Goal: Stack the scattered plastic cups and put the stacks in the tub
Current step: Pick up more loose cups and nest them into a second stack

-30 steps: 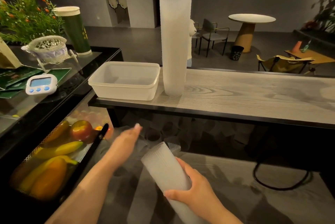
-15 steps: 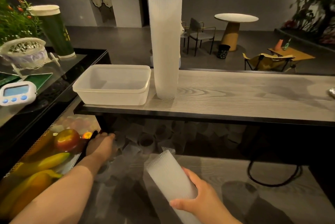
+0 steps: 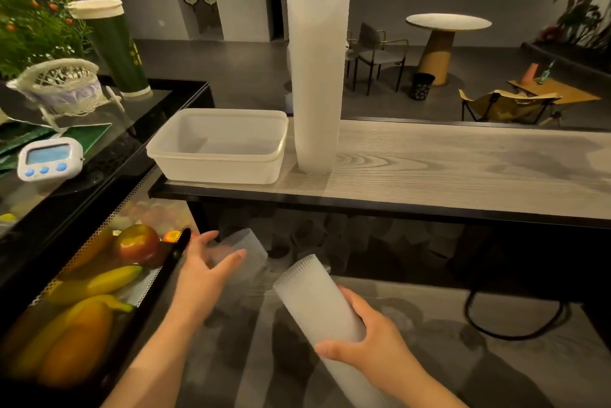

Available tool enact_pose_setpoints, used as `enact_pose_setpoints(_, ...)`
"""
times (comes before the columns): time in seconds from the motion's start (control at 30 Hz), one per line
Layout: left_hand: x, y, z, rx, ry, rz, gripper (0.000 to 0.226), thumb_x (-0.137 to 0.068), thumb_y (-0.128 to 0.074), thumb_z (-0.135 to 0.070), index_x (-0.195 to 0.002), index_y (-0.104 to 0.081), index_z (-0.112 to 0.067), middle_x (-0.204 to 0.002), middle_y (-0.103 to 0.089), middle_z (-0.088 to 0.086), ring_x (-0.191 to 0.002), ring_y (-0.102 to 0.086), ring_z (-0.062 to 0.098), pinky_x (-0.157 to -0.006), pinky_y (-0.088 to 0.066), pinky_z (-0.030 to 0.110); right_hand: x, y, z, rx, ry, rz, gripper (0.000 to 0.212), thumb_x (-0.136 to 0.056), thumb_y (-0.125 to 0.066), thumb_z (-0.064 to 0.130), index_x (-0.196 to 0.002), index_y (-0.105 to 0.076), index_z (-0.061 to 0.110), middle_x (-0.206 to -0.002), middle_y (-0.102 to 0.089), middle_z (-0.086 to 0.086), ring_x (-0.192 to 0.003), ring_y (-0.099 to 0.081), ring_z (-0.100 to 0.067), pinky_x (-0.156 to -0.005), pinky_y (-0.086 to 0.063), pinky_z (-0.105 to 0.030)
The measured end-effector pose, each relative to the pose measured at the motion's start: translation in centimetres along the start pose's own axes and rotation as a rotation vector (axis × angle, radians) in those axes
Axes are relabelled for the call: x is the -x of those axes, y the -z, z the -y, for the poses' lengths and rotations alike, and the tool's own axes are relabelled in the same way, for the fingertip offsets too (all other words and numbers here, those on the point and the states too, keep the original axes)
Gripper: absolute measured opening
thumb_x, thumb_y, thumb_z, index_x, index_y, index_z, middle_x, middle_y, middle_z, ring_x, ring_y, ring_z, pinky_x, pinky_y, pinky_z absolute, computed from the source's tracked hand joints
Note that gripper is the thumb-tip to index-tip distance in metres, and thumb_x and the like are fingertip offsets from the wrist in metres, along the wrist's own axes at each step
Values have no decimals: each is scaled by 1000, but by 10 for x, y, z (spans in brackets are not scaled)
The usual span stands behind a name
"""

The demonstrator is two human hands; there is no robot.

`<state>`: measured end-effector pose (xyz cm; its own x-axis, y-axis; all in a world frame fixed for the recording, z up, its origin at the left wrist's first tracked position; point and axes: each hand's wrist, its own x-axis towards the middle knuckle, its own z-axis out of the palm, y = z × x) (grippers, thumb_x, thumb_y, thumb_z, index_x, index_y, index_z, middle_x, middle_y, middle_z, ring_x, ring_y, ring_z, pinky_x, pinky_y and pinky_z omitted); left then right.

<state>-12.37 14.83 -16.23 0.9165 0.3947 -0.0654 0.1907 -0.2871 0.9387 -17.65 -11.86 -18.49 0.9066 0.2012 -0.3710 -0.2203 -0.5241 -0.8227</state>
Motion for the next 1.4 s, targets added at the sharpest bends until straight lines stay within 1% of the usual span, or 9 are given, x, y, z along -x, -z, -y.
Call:
enact_pose_setpoints(0.13, 25, -8, -11, 355, 137, 117, 46, -94, -61, -34, -137, -45, -37, -128, -53, 2, -111, -60, 29, -81, -55, 43, 5, -5, 7, 21, 25, 9, 87, -49, -79, 76, -116, -23, 77, -126, -40, 32, -114, -48, -2, -99, -49, -32)
enact_pose_setpoints(0.27, 37, -6, -22, 396, 120, 124, 50, -90, -65, -43, -136, -48, -36, -129, -53, 2, -115, -59, 28, -93, -55, 53, 14, -8, 8, -2, 59, 3, 105, -46, -81, 74, -135, -26, 66, -132, -41, 31, -119, -46, -1, -104, -46, -37)
enact_pose_setpoints(0.43, 51, -2, -37, 410, 89, 160, 65, -78, -77, -42, -134, -47, -32, -123, -56, 3, -111, -61, 26, -93, -55, 54, 28, -9, 13, 20, 122, 3, 88, -51, -81, 71, -120, -27, 77, -131, -40, 34, -120, -44, 2, -105, -43, -31)
enact_pose_setpoints(0.63, 58, 23, -48, 144, -28, 148, 99, -59, -92, -44, -141, -36, -39, -109, -58, -10, -100, -63, 17, -80, -58, 39, 37, -5, 14, 47, 141, -5, 91, -53, -80, 69, -126, -25, 72, -132, -40, 31, -119, -45, 1, -103, -45, -32)
enact_pose_setpoints(0.77, 57, 47, -66, -221, -113, 304, 77, -52, -88, -60, -116, -49, -41, -107, -64, -8, -96, -66, 19, -73, -62, 36, 39, 12, 19, 139, 192, 12, 88, -53, -79, 70, -122, -24, 77, -129, -41, 34, -119, -44, 2, -103, -44, -34)
enact_pose_setpoints(0.9, 56, 57, -91, -607, -245, 483, 67, -52, -78, -67, -112, -57, -46, -107, -60, -21, -100, -61, 7, -79, -58, 26, 43, 22, 32, 240, 240, 53, 87, -55, -77, 68, -119, -19, 81, -119, -42, 32, -112, -45, 2, -99, -44, -30)
enact_pose_setpoints(1.1, 60, 54, -102, -586, -304, 566, 68, -60, -73, -72, -120, -43, -65, -117, -54, -26, -110, -58, 6, -91, -57, 32, 48, 20, 39, 266, 291, 61, 98, -52, -77, 70, -133, -22, 72, -122, -40, 31, -114, -45, 3, -102, -43, -28)
enact_pose_setpoints(1.27, 66, 58, -113, -610, -279, 587, 67, -50, -71, -79, -107, -50, -54, -111, -59, -18, -101, -63, 16, -78, -62, 38, 55, 16, 37, 223, 296, 67, 97, -51, -79, 69, -131, -23, 73, -120, -43, 30, -114, -45, 2, -101, -44, -32)
enact_pose_setpoints(1.4, 75, 54, -115, -599, -234, 682, 45, -75, -59, -76, -111, -52, -50, -115, -55, -18, -106, -57, 11, -90, -56, 37, 56, 11, 38, 169, 290, 63, 102, -52, -80, 69, -137, -25, 65, -123, -43, 30, -115, -46, 1, -102, -46, -35)
